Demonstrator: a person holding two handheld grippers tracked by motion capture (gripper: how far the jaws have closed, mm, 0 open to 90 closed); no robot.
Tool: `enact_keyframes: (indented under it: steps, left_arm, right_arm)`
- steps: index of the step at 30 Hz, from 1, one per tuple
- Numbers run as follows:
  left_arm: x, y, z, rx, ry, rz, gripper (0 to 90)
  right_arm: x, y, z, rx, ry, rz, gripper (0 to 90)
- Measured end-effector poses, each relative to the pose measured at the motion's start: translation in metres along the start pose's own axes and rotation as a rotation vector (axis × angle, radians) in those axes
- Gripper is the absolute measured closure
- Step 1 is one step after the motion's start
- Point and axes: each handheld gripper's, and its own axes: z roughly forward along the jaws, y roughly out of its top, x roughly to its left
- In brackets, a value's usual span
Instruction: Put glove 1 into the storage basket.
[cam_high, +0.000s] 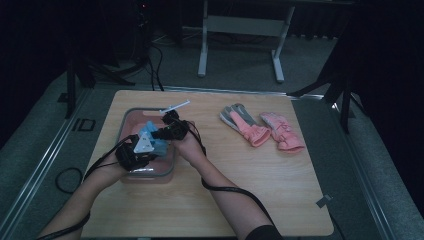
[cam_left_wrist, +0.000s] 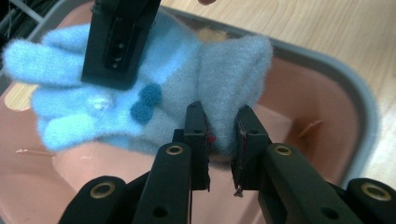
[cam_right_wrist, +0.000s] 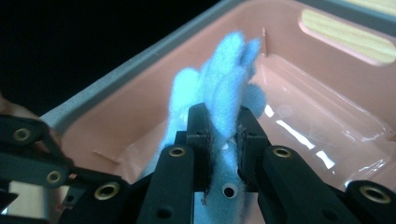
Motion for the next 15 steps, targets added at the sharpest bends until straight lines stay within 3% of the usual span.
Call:
enact_keyframes:
  steps: [3,7,13,15]
  left_arm:
    - [0.005,0.000,0.011,0.033,-0.013,-0.009,79.0]
    - [0.010,0.000,0.019,0.035,-0.029,-0.038,79.0]
    - [0.011,0.001,0.025,0.035,-0.034,-0.042,78.9]
    - [0.011,0.003,0.027,0.039,-0.037,-0.042,78.9]
  right_arm:
    - [-0.006,-0.001,0.010,0.030,-0.007,0.010,79.1]
    - [-0.011,-0.001,0.014,0.037,-0.019,0.023,78.8]
    - [-0.010,0.001,0.015,0.071,-0.072,0.001,77.6]
    - [-0.010,0.001,0.015,0.091,-0.110,-0.009,77.0]
